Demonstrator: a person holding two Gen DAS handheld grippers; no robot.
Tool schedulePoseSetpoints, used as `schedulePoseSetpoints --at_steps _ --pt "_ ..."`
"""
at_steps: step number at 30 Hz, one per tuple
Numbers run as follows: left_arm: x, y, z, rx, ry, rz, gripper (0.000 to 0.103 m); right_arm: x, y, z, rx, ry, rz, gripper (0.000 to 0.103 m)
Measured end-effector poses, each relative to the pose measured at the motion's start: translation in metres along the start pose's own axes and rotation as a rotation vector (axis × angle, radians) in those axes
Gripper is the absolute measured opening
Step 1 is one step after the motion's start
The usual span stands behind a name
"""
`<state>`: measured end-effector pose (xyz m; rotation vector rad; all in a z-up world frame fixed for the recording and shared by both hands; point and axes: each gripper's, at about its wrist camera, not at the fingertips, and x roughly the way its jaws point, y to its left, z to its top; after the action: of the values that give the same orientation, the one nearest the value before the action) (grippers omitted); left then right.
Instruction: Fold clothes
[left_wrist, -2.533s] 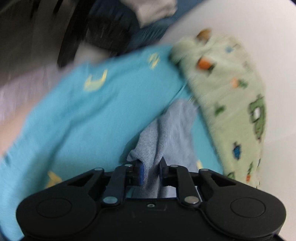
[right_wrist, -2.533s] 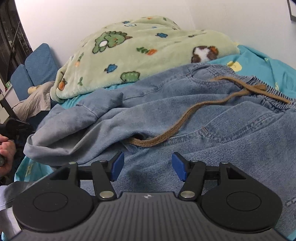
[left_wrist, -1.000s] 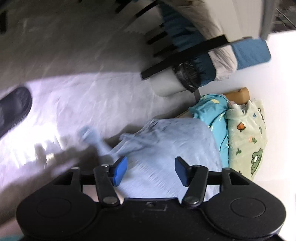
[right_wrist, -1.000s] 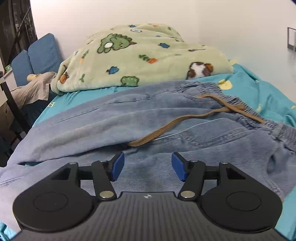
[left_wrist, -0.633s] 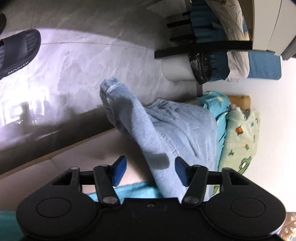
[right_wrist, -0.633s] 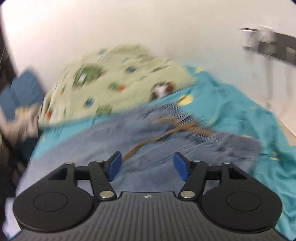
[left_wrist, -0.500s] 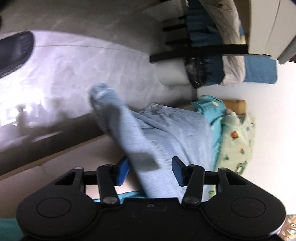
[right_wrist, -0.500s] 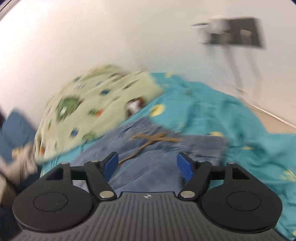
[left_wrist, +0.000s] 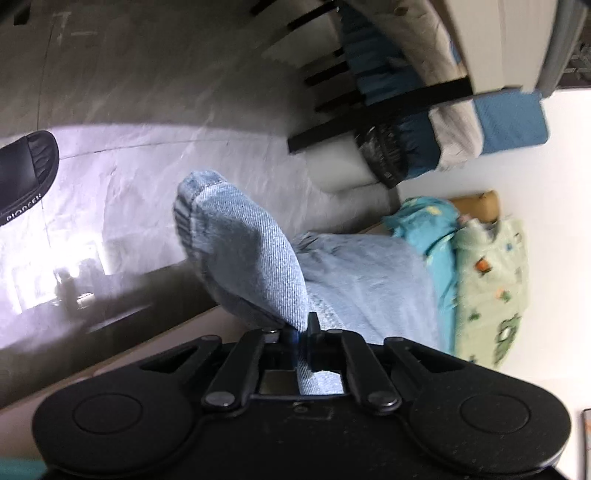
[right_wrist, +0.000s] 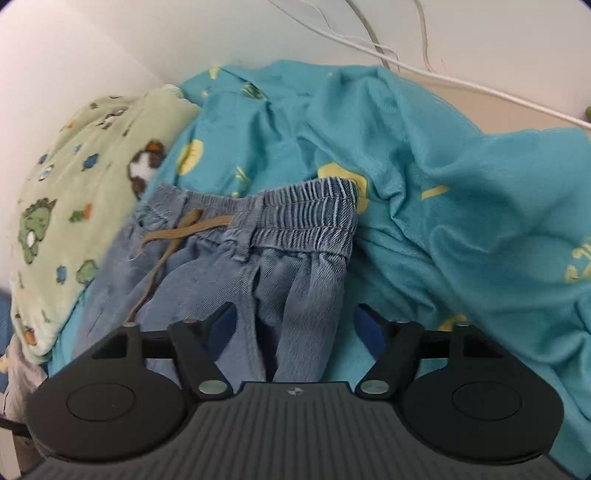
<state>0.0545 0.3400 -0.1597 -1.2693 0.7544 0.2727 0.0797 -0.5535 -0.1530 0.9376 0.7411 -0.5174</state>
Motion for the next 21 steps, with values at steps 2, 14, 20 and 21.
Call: schedulePoseSetpoints --at_steps 2,14,20,21 --pt "-0.015 -0.008 -0.004 0.016 -0.016 -0.015 0.002 0.007 -0.003 0.001 0.009 -0.007 -0.008 0.032" --pt "-0.05 0.015 -0.011 -0.128 -0.042 -0.041 0.002 -0.059 -0.01 -0.006 0.056 -0.118 0.19 0.006" --pt "-0.031 -0.043 0.029 -0.136 -0.043 -0.048 0.002 -0.065 0.046 0.025 0.022 -0.129 0.2 0.006" --pt "-0.024 -0.056 0.036 -0.134 -0.044 -0.046 0.002 -0.062 0.062 0.032 0.017 -0.131 0.202 0.006"
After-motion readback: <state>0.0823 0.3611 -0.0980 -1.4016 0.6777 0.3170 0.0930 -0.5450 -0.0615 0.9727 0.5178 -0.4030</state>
